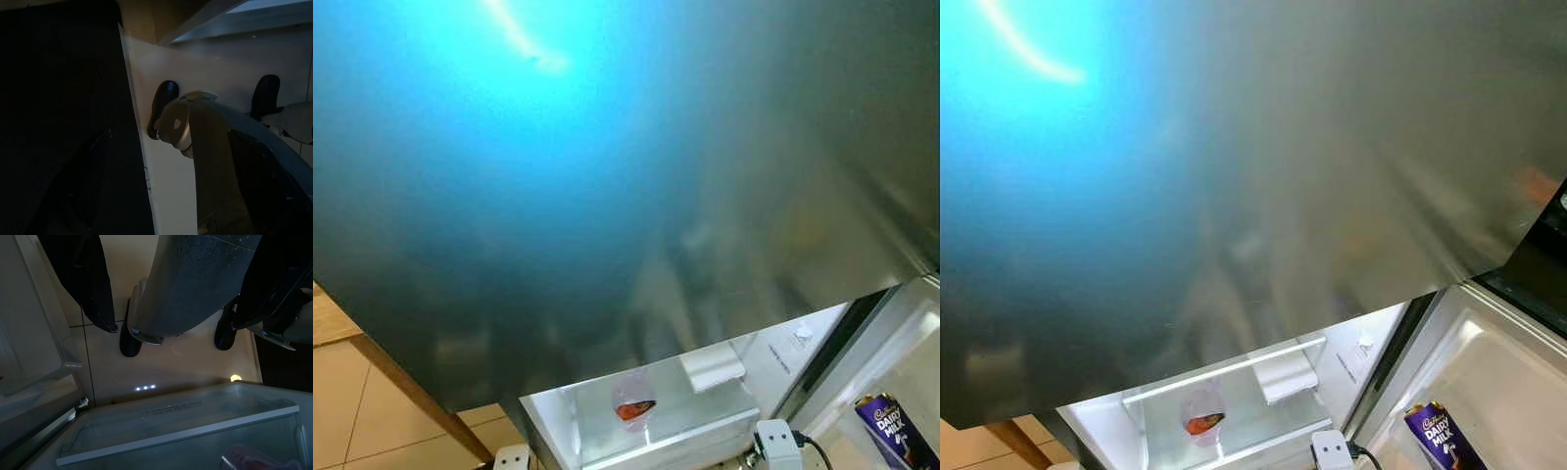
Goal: Restocking fridge
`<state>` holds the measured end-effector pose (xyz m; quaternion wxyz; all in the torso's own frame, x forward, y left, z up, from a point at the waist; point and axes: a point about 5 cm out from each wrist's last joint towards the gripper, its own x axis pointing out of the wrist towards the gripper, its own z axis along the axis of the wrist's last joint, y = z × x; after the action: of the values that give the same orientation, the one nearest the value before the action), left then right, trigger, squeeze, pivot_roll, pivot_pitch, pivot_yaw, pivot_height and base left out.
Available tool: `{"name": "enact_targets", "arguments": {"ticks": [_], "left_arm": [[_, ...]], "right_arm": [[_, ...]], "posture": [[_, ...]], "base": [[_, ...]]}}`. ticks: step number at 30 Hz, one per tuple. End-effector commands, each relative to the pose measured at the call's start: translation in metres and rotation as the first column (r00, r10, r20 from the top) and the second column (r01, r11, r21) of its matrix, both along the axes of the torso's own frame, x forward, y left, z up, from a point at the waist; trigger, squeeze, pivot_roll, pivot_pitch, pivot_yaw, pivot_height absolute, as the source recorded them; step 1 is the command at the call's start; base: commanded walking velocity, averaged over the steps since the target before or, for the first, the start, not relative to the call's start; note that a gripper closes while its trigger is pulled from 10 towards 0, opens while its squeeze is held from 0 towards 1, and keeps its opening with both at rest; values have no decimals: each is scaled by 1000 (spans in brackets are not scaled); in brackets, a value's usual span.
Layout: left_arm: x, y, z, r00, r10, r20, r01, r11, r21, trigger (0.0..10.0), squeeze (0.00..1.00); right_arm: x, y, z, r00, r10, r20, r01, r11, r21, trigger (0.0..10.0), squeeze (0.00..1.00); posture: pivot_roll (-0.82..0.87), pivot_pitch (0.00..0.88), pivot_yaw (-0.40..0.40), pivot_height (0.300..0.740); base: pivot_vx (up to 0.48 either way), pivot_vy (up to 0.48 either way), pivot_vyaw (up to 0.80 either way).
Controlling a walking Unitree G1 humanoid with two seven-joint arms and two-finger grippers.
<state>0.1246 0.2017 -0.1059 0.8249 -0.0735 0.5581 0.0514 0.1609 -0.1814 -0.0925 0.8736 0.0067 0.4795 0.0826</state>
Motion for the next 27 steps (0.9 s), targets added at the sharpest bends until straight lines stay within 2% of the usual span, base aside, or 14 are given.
{"name": "enact_targets", "arguments": {"ticks": [1,27], "left_arm": [[-2,-8,-2,1000,-24,-11,23,1000,-15,10000,0],[-18,0,-5,996,-75,-56,75,997,7,10000,0]], "right_arm": [[-2,1,-1,1000,15,-14,-15,1000,-1,10000,0],[-3,1,-2,1000,1,-14,-1,1000,5,10000,0]], "posture": [[-20,0,-1,740],[-22,10,-5,740]], "base": [[0,0,0],[0,0,0]]}}
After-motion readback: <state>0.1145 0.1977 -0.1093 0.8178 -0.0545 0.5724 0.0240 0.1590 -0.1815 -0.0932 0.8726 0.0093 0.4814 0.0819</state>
